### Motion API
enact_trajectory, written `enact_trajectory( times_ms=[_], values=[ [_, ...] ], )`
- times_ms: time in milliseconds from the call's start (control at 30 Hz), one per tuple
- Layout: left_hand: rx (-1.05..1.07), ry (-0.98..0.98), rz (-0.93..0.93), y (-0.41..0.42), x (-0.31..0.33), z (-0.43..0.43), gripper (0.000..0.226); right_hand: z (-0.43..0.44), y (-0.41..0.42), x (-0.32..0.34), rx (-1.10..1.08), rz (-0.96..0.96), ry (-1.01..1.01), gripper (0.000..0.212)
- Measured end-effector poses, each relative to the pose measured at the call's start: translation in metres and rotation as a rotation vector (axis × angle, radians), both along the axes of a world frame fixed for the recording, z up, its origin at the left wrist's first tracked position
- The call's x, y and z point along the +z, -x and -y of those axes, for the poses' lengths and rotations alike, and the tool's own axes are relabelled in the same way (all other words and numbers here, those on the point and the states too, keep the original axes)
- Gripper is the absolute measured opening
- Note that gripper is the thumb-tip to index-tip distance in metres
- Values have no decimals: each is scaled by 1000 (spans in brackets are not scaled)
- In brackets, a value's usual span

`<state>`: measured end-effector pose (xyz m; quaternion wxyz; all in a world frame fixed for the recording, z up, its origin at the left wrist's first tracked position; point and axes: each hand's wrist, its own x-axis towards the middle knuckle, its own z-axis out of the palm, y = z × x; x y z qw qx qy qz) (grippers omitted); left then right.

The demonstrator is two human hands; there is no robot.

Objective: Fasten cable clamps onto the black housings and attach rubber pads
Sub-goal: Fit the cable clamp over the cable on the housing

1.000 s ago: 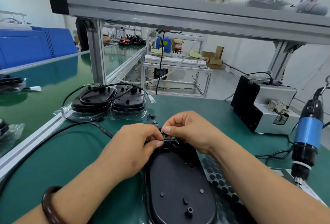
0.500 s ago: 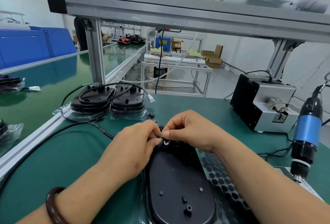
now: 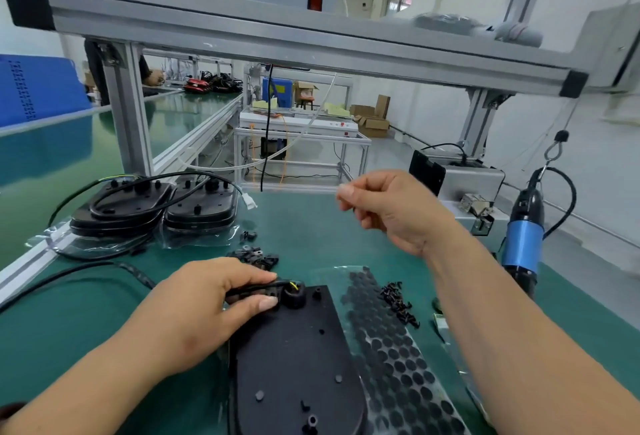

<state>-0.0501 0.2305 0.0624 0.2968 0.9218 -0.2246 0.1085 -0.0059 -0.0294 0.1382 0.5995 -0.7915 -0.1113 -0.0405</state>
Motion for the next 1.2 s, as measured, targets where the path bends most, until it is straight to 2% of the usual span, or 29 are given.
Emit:
enact_trajectory(
  times_ms=[67, 100, 267, 400, 533, 667, 800, 900, 967, 1000, 1067, 1100, 1200],
  values=[
    [9, -11, 26, -1, 0, 1, 43, 32, 1, 18, -119, 39, -52, 5],
    [12, -7, 34, -1, 0, 2, 42, 44, 1, 20, -165, 27, -4, 4],
    [23, 70, 37, 1, 2, 7, 30, 53, -6, -13, -230, -243, 536, 9],
    [-20, 74, 0, 2, 3, 6, 29, 53, -10, -39, -250, -309, 843, 11],
    [-27, 40, 7, 0, 0, 4, 29, 57, -8, -48, -275, -323, 932, 25],
    [-34, 37, 23, 2, 0, 3, 33, 58, -4, -51, -298, -275, 986, 23],
    [-17, 12, 68, 3, -1, 3, 34, 59, 1, -53, -300, -238, 1023, 11],
    [-8, -60, 132, 2, -2, 4, 36, 57, 3, -54, -298, -234, 1119, 16],
    [-7, -94, 159, 1, -1, 5, 36, 51, 5, -46, -370, -106, 1028, 16],
    [-9, -95, 162, 0, -1, 5, 35, 42, 7, -41, -389, -8, 868, 16],
    [-14, -90, 163, -2, 1, 6, 33, 10, 19, -31, -291, 171, 529, 19],
    [-15, -92, 163, -2, 1, 6, 33, -11, 27, -30, -187, 231, 442, 21],
    [-26, -91, 168, -5, 3, 8, 31, -58, 43, -45, 14, 378, 442, 26]
  ],
)
